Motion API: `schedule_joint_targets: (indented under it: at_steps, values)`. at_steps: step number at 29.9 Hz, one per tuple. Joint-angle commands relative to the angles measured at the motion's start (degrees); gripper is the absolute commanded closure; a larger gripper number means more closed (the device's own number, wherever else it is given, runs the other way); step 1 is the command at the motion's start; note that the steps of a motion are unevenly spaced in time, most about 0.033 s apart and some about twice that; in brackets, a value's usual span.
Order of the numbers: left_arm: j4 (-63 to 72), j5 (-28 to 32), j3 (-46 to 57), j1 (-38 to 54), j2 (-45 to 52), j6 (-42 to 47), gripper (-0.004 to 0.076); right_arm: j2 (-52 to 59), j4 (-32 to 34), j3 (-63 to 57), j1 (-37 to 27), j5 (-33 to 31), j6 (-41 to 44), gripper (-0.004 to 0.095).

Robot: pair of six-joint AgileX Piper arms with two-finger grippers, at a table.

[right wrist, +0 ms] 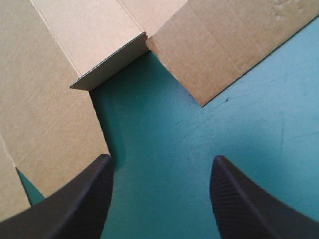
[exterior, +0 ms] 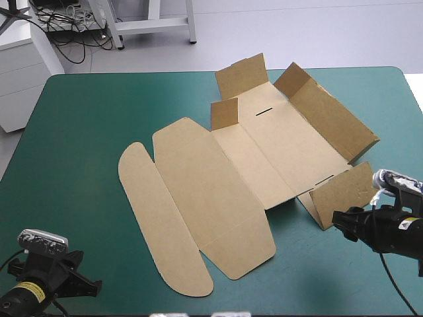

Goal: Fold the box

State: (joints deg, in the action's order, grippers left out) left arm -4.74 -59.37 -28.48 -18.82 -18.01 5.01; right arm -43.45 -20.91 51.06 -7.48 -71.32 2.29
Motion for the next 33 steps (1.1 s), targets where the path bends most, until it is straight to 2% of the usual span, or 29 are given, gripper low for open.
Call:
schedule_joint_targets:
  at_steps: [1, 8, 10, 15, 28, 33]
  values:
    - [-0.4, 3.2, -1.6, -0.2, -0.6, 0.5, 0.0734, -2.7, -6.3, -0.6, 0.1, 2.1, -0.1, 0.0342]
    - [-0.4, 3.2, -1.6, -0.2, -0.6, 0.5, 0.0734, -7.3, -22.9, -1.3, 0.1, 13.7, 0.8, 0.0346]
    - [-0.4, 3.2, -1.6, -0.2, -0.6, 0.5, 0.0734, -9.4, -26.3, -1.3, 0.1, 14.7, 0.1, 0.0346]
    - [-0.4, 3.2, -1.6, -0.2, -0.6, 0.5, 0.0734, -16.5, -27.1, -1.3, 0.1, 12.2, -0.8, 0.0346]
    - [-0.4, 3.2, -1.6, -0.2, -0.6, 0.5, 0.0734, -30.9, -30.9, -1.3, 0.1, 13.7, -0.6, 0.0347]
    - [-0.4, 3.2, -1.6, -0.2, -0.6, 0.3, 0.0734, -34.0, -31.8, -1.3, 3.3, 16.0, -0.5, 0.0347]
